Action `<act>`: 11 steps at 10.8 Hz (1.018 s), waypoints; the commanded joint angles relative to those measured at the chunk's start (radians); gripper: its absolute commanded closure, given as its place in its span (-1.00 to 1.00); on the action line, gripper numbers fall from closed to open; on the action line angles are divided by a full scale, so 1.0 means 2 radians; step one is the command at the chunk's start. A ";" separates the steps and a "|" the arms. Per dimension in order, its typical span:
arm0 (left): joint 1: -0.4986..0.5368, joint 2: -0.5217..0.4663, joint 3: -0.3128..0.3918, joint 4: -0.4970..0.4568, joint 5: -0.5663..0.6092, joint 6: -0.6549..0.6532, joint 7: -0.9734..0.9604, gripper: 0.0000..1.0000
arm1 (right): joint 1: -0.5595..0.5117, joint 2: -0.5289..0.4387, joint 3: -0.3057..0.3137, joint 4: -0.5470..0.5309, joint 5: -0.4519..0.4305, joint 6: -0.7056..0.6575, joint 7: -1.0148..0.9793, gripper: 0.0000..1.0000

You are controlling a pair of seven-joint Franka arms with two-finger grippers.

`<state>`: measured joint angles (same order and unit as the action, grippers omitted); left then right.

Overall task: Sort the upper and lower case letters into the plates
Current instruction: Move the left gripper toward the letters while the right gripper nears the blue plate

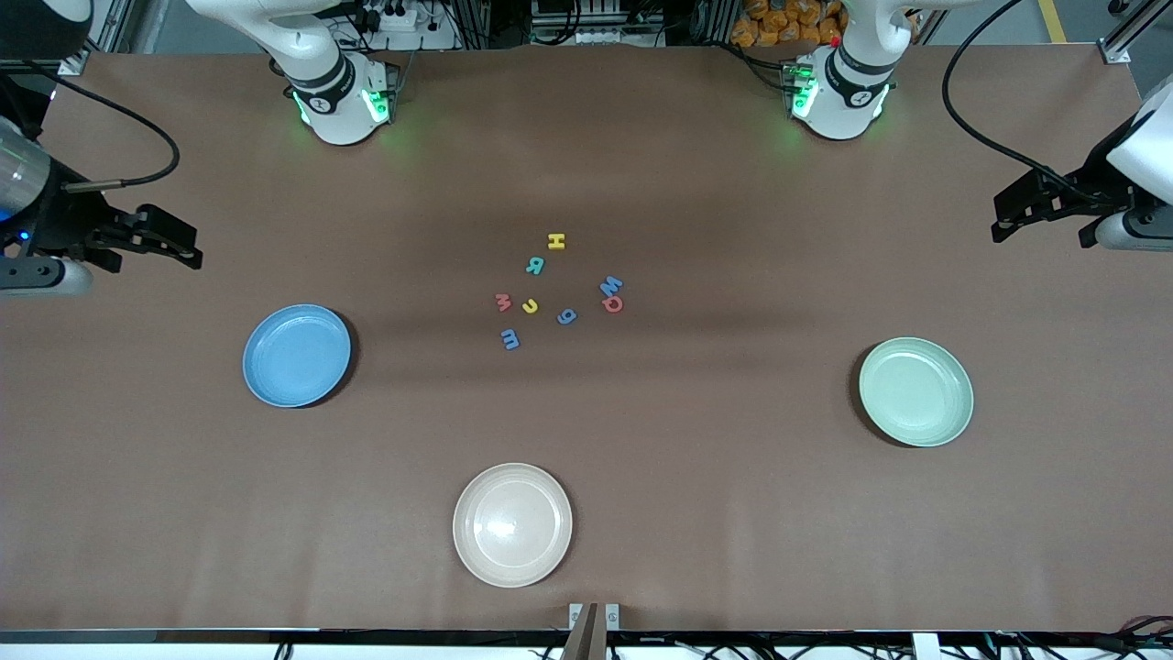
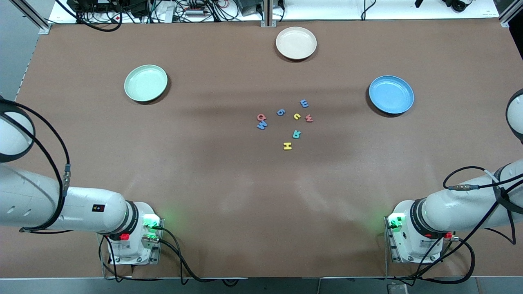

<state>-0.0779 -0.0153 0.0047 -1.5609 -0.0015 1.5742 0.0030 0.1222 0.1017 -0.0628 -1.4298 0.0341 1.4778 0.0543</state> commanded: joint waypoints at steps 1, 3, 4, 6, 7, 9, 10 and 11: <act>0.001 -0.006 0.002 -0.001 -0.014 -0.006 0.003 -1.00 | 0.009 -0.018 -0.008 -0.014 -0.005 -0.009 0.003 -1.00; -0.003 -0.005 -0.002 -0.001 -0.013 -0.006 -0.005 -1.00 | 0.008 -0.024 -0.009 -0.026 -0.005 -0.002 -0.004 -1.00; -0.004 -0.003 -0.006 -0.002 -0.014 -0.006 -0.005 -1.00 | 0.008 -0.029 -0.008 -0.030 -0.005 -0.002 -0.004 -1.00; -0.012 0.008 -0.025 -0.003 -0.014 -0.005 -0.007 -1.00 | 0.006 -0.026 -0.008 -0.028 -0.005 -0.003 -0.004 -1.00; -0.018 0.014 -0.039 -0.007 -0.014 -0.003 -0.007 -1.00 | 0.006 -0.024 -0.008 -0.028 -0.005 -0.004 -0.004 -1.00; -0.028 0.034 -0.073 -0.010 -0.013 0.010 -0.018 -1.00 | -0.002 -0.018 -0.007 -0.025 0.002 -0.006 -0.006 -1.00; -0.042 0.041 -0.084 -0.013 -0.009 0.017 -0.056 -1.00 | -0.001 -0.018 -0.006 -0.024 0.002 -0.008 -0.007 -1.00; -0.063 0.050 -0.094 -0.019 -0.006 0.030 -0.095 -1.00 | -0.001 -0.018 -0.005 -0.024 0.002 -0.011 -0.007 -1.00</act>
<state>-0.1592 0.0688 -0.1640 -1.5855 -0.0055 1.6022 -0.0992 0.1212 0.0807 -0.0748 -1.4643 0.0350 1.4655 0.0497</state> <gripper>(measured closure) 0.000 0.000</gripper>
